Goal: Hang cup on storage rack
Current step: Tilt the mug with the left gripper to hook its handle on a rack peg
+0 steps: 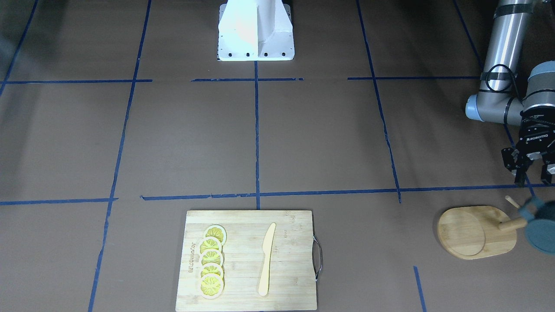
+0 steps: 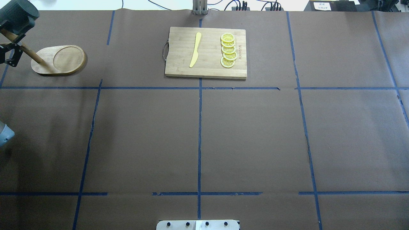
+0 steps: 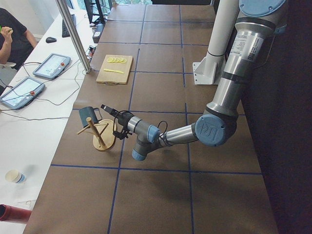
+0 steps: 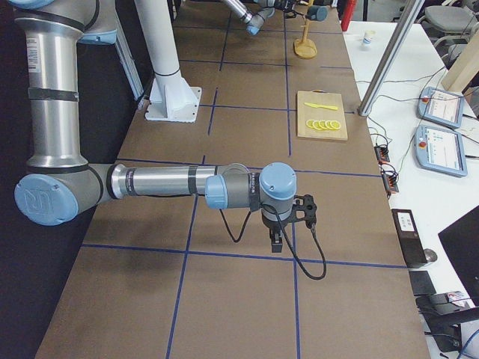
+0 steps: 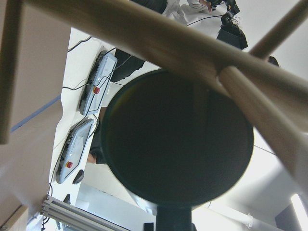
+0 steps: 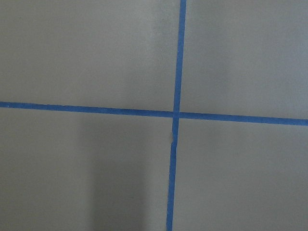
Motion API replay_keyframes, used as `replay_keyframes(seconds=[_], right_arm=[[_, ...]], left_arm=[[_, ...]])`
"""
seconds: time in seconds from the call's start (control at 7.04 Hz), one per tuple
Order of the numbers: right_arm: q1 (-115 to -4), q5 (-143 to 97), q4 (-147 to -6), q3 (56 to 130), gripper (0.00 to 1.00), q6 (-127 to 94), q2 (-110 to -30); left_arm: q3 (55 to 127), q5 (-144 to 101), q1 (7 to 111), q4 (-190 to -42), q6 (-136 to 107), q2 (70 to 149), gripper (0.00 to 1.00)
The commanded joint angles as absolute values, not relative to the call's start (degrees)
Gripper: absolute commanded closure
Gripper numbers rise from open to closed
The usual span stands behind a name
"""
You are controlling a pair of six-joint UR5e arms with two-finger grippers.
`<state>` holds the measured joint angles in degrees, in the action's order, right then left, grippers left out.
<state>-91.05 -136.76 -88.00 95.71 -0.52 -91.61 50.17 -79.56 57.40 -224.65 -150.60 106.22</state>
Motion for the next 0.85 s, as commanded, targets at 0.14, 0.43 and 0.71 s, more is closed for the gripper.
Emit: replay_keyframes(seconds=[0.14,0.43,0.71], right_arm=[[-91.05,-136.76,-88.07,95.54,0.0,-0.44,-91.67],[-91.05,-136.67,-88.07,95.45,0.0,-0.44,-91.58],[-91.05,-136.67,-88.07,95.45,0.0,-0.44,-91.58]], left_arm=[[50.62,-79.72,57.39,-224.65,-150.91,106.26,0.0],[53.42,-79.72,57.57,-224.65,-151.35,104.61,0.0],[67.07,-80.85,57.74,-221.6,-151.44,94.63,0.0]])
